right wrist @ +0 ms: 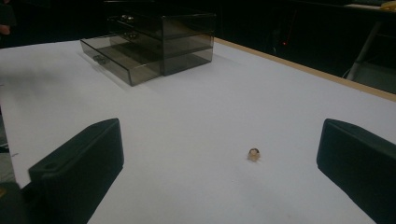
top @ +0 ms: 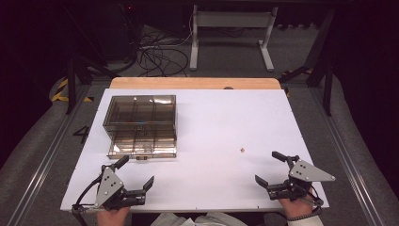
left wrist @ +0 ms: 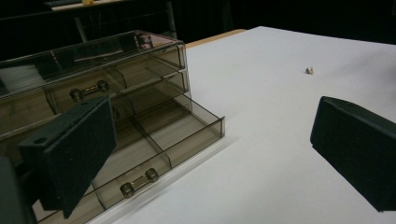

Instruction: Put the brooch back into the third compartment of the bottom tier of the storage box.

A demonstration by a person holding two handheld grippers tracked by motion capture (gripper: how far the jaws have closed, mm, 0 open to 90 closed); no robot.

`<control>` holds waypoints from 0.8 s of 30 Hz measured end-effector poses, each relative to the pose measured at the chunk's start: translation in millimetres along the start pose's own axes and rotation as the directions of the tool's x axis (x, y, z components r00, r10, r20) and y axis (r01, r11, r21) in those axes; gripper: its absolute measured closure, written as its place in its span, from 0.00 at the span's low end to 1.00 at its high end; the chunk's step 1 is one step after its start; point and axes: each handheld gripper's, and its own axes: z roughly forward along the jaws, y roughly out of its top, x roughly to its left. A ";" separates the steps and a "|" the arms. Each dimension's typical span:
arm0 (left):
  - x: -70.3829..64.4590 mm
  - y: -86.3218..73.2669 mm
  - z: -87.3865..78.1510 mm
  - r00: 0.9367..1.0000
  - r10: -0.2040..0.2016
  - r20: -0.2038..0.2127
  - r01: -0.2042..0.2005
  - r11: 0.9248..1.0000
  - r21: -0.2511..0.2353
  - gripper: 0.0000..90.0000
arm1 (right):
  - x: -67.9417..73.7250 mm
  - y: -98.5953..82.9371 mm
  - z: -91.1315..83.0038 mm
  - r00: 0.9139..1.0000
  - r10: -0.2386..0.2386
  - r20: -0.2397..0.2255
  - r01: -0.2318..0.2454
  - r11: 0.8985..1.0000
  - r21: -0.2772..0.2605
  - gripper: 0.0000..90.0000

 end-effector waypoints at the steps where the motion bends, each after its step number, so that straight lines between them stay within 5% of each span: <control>1: 1.0 -0.1 -0.3 1.000 -0.021 0.005 0.021 1.000 -0.001 0.02 | 0.5 0.1 0.2 1.000 -0.004 0.000 0.004 1.000 0.000 0.02; 8: 3.5 -0.8 -1.3 0.998 -0.059 0.013 0.059 0.998 -0.023 0.02 | 3.3 1.4 -0.4 1.000 -0.018 -0.004 0.018 1.000 0.005 0.03; 24: 1.4 -0.2 -1.0 1.000 -0.018 -0.013 0.018 1.000 -0.005 0.03 | 5.3 2.9 0.3 1.000 -0.026 -0.006 0.026 1.000 0.016 0.05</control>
